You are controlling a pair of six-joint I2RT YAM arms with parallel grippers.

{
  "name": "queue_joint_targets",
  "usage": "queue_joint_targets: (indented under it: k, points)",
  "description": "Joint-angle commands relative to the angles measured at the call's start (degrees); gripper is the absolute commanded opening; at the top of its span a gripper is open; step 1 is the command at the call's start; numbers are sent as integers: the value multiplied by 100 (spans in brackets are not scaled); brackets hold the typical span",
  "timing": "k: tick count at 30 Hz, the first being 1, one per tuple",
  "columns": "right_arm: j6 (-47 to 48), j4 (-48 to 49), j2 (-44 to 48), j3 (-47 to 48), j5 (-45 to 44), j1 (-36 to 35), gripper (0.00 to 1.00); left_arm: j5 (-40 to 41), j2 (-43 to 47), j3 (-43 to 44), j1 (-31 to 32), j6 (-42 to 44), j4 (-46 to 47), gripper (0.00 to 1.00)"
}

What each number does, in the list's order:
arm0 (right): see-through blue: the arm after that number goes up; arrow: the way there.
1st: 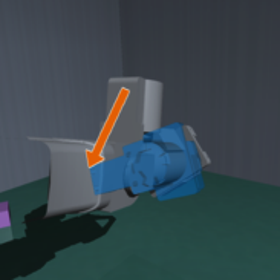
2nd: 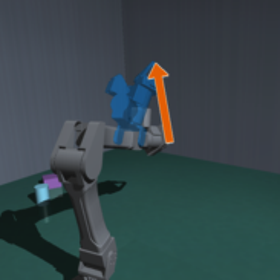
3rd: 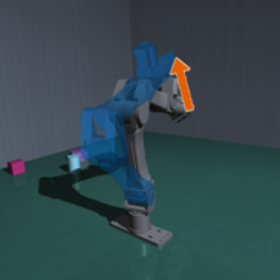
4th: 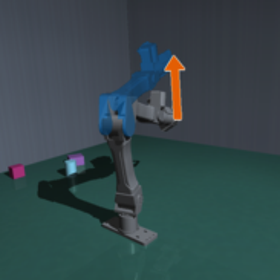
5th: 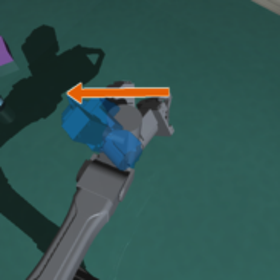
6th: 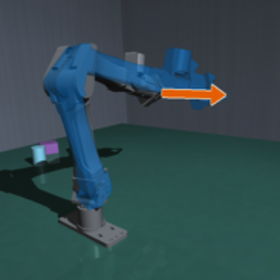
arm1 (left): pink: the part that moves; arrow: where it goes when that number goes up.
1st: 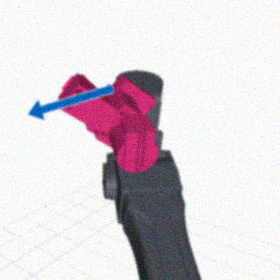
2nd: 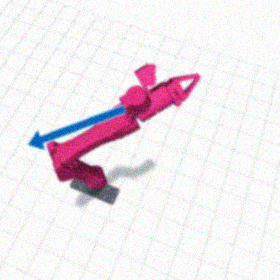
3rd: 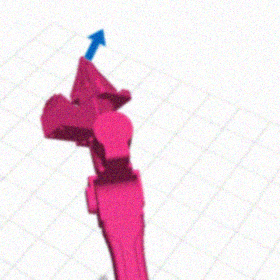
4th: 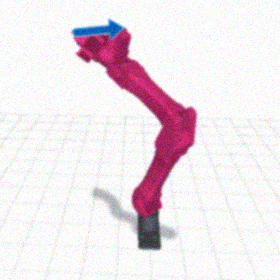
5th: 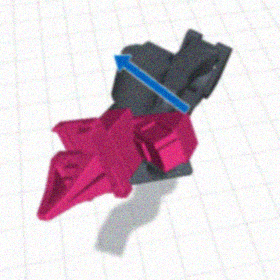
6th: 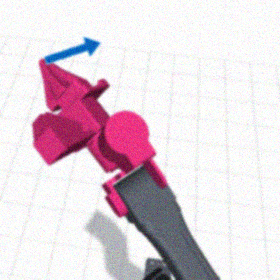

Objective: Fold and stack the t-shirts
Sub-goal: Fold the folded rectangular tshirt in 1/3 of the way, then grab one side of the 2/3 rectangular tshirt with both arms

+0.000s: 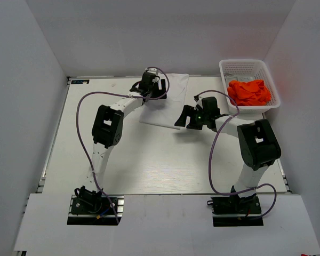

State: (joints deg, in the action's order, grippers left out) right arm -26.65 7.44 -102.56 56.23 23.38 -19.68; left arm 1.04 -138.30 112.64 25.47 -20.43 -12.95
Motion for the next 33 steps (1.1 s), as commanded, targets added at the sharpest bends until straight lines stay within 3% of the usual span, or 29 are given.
queue_joint_targets:
  k: [1,4,9,13,16,19,23,26,30,33]
  points:
    - [55,20,-53,81,150,-1,90,72,285,320,-43,250,-94,100]
    - [64,-50,78,73,71,-9,90,-165,531,215,-43,302,-146,100]
    - [73,-216,404,81,26,-53,90,-51,1793,-943,-43,285,-417,100]
    - [-15,-427,492,46,53,-150,90,615,3155,-3004,-43,-23,-78,100]
    - [-59,-472,439,2,62,-220,90,775,3616,-3836,-43,-269,-154,100]
    - [-155,-463,290,20,106,-325,90,863,3679,-4171,-43,-506,-207,100]
    - [-314,-472,35,160,193,-361,90,854,3161,-3935,-174,-620,-549,100]
    - [-489,-454,-211,195,176,-370,90,512,2853,-3942,-279,-621,-464,94]
    - [-665,-402,-457,266,106,-370,90,187,2528,-3995,-280,-621,-340,85]
    - [-858,-288,-615,284,9,-344,90,-32,2282,-3908,-280,-621,-340,66]
